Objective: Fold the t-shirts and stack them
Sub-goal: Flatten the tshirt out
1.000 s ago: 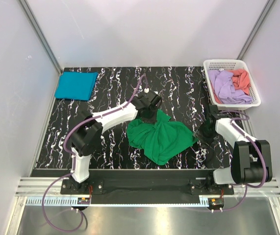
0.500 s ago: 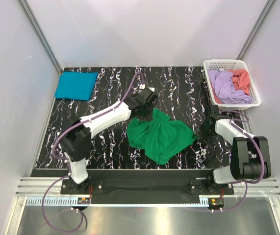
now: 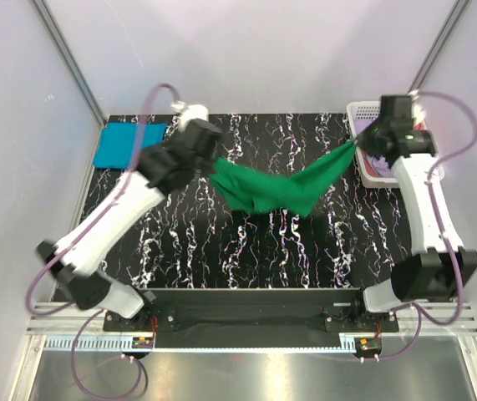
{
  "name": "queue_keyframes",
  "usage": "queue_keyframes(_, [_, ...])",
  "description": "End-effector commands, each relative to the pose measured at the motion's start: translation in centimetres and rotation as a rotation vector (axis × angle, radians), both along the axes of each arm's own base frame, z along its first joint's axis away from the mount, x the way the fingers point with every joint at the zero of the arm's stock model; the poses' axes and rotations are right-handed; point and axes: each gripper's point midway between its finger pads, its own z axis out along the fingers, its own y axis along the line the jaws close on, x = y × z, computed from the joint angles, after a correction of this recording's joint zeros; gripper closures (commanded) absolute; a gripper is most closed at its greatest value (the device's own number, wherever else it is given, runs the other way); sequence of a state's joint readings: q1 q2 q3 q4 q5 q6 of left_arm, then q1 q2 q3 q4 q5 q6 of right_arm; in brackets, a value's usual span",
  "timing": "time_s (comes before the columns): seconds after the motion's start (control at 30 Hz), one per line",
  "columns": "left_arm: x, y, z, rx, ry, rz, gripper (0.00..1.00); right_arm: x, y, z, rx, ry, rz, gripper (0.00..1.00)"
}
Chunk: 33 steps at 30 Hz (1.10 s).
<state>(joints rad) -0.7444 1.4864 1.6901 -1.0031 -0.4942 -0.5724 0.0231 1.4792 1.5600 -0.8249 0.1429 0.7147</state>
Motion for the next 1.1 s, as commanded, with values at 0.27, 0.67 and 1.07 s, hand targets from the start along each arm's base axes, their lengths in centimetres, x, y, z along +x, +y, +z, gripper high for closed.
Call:
queue_keyframes(0.27, [-4.7, 9.4, 11.5, -0.114, -0.303, 0.177, 1.0, -10.0, -3.4, 13.4, -0.134, -0.145, -0.1, 1.0])
queue_keyframes(0.67, [-14.2, 5.3, -13.4, -0.282, 0.328, 0.027, 1.0, -21.6, 2.9, -10.7, 0.208, 0.361, 0.006, 1.0])
queue_keyframes(1.07, [-12.8, 6.1, -12.7, -0.244, 0.356, 0.102, 0.33, -17.6, 2.2, -10.8, 0.138, 0.34, 0.051, 0.53])
